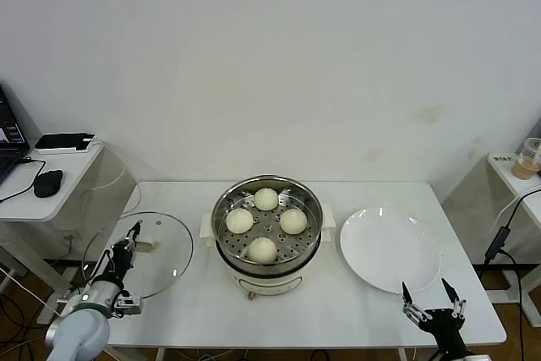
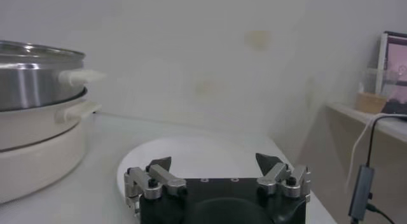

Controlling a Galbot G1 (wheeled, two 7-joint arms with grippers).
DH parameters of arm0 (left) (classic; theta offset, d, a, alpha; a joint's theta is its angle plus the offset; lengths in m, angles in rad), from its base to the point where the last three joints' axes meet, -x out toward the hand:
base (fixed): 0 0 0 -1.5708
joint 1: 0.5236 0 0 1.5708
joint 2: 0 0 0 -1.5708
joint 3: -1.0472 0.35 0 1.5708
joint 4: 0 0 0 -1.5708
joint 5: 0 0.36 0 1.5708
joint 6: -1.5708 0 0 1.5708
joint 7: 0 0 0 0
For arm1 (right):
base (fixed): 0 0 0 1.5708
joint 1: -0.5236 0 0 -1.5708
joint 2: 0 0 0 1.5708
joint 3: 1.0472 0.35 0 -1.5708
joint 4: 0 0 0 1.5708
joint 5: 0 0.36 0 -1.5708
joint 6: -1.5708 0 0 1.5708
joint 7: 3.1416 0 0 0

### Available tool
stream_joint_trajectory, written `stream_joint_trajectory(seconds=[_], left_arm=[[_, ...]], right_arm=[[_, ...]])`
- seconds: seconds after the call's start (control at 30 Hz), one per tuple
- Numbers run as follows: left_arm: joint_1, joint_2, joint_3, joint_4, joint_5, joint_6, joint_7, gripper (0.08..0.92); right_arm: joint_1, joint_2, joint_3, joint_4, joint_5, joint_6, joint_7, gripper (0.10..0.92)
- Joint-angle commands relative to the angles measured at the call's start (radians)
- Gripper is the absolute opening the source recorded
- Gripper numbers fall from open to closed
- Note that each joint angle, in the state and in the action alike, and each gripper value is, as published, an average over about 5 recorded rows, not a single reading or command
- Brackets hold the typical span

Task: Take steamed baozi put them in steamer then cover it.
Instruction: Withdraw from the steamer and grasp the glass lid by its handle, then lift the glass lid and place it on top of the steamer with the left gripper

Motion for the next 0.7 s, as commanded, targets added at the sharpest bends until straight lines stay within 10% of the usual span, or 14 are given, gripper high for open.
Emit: stream_joint_trajectory(seconds=[0.03, 0.3, 0.7], left_arm=[[0.064, 0.050, -0.106, -0.269, -0.091, 0.092, 0.055, 0.148], [0.007, 0.108, -0.033, -0.369, -0.259, 0.226, 0.083, 0.148], [-0.368, 0.093, 0.499, -0.320, -0.273, 0.451, 0.078, 0.148]], right_arm=[[-0.003, -0.020, -0.013, 0.009, -0.003, 0.001, -0.001, 0.823], [0.003, -0.033, -0.018, 0.002, -0.028, 0.009, -0.001, 0.823], [0.045, -0.017, -0.047, -0.042, -0.128, 0.044, 0.004, 0.823]])
